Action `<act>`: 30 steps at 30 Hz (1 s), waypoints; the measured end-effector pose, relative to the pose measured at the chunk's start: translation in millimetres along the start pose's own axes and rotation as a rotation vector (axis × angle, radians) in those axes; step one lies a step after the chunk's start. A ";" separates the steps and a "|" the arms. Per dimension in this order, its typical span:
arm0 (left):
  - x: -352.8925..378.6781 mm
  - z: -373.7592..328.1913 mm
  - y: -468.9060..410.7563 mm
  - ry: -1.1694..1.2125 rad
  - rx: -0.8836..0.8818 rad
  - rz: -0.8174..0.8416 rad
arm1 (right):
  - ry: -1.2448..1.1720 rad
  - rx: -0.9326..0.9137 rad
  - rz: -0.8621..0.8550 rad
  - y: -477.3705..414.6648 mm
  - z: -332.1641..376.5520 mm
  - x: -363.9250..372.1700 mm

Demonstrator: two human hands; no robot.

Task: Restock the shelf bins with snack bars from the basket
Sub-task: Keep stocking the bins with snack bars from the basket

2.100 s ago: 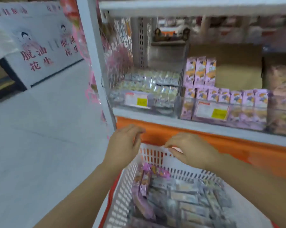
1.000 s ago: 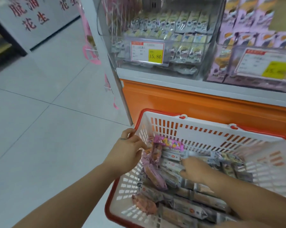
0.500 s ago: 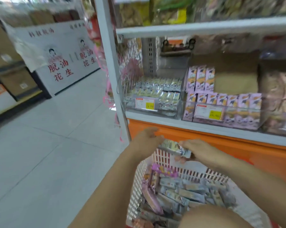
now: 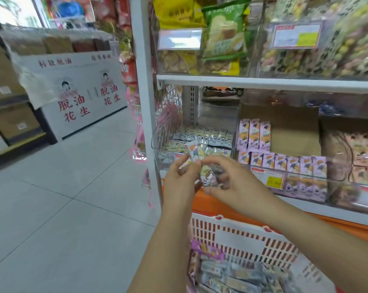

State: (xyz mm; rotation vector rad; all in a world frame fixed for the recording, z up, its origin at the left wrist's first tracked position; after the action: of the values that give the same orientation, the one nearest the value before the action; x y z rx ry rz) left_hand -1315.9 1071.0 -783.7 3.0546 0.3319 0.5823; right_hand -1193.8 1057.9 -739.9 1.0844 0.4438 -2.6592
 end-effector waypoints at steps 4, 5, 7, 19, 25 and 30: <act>-2.6 -5.5 -23.5 -0.095 0.099 0.000 | -0.171 0.020 -0.030 -37.3 -5.1 14.4; -1.3 -5.8 -31.0 -0.089 0.105 0.006 | -0.256 0.038 -0.030 -51.0 -7.1 16.8; -1.5 -3.5 -47.8 -0.056 0.091 -0.013 | -0.396 0.083 -0.013 -82.8 -14.6 21.8; -33.3 21.2 -128.6 -0.635 0.276 -0.394 | -0.210 0.295 -0.185 -301.0 -101.6 63.4; -46.5 32.7 -145.5 -0.562 0.446 -0.474 | 0.115 0.273 -0.244 -335.9 -109.0 70.6; -48.3 36.3 -147.2 -0.515 0.485 -0.487 | 0.274 0.209 -0.135 -335.6 -107.9 74.9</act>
State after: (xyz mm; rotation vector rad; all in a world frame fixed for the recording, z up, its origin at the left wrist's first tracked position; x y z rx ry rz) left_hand -1376.6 1205.6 -842.9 3.1787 1.2875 -0.3533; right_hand -1286.6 1400.4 -803.1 1.5446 0.3005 -2.7294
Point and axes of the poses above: each hand's wrist, its own y-axis away from the middle knuckle, its own x-axis out of the palm, z = x × y, the point moved 6 cm from there along -y, towards the middle knuckle, and after that the axes turned 1 degree about x, right-handed, at the moved point
